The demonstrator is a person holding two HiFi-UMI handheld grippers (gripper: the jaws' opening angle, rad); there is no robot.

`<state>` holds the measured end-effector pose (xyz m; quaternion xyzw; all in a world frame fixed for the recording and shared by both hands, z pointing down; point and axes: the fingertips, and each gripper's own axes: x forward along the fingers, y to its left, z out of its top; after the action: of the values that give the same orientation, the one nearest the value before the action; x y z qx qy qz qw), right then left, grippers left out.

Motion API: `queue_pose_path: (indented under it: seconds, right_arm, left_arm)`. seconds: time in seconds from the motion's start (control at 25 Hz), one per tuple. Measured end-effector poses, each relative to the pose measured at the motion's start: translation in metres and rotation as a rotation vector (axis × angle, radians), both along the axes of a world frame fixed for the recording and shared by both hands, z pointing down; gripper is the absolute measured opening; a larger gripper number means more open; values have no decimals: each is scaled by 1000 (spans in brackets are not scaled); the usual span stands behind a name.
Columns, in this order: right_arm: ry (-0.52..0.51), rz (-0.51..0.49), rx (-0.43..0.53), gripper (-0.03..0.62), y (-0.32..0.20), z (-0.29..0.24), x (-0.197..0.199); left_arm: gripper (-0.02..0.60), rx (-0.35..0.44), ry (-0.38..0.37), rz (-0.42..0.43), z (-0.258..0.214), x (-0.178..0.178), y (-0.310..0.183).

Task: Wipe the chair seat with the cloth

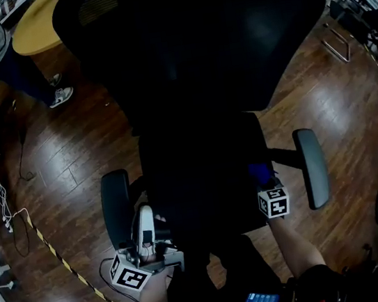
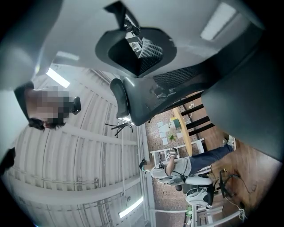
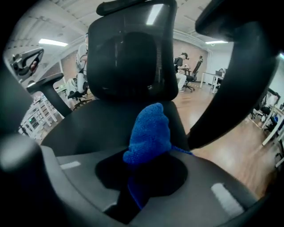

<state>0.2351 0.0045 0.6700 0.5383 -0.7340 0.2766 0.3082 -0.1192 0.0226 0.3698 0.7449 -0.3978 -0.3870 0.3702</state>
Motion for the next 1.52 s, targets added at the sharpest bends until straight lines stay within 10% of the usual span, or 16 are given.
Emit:
queue_pose_path:
  seconds: [0.4,0.96,1.24,1.52]
  right_arm:
    - [-17,77,19,81,1,-9,2]
    - [-384,-422,-143,81,136,1,-340]
    - [-417,-439,-140,81,128,-1,-325]
    - [-259,-194,-111,81,99,15,-154]
  left_arm:
    - [-5,-3,-13,4,1,5,3]
    - [-5,7,-33,-37,-12,-10,18]
    - [-5,-2,-39,-24,-6,-7,18]
    - [-5,-7,-30,5,-4,13,9]
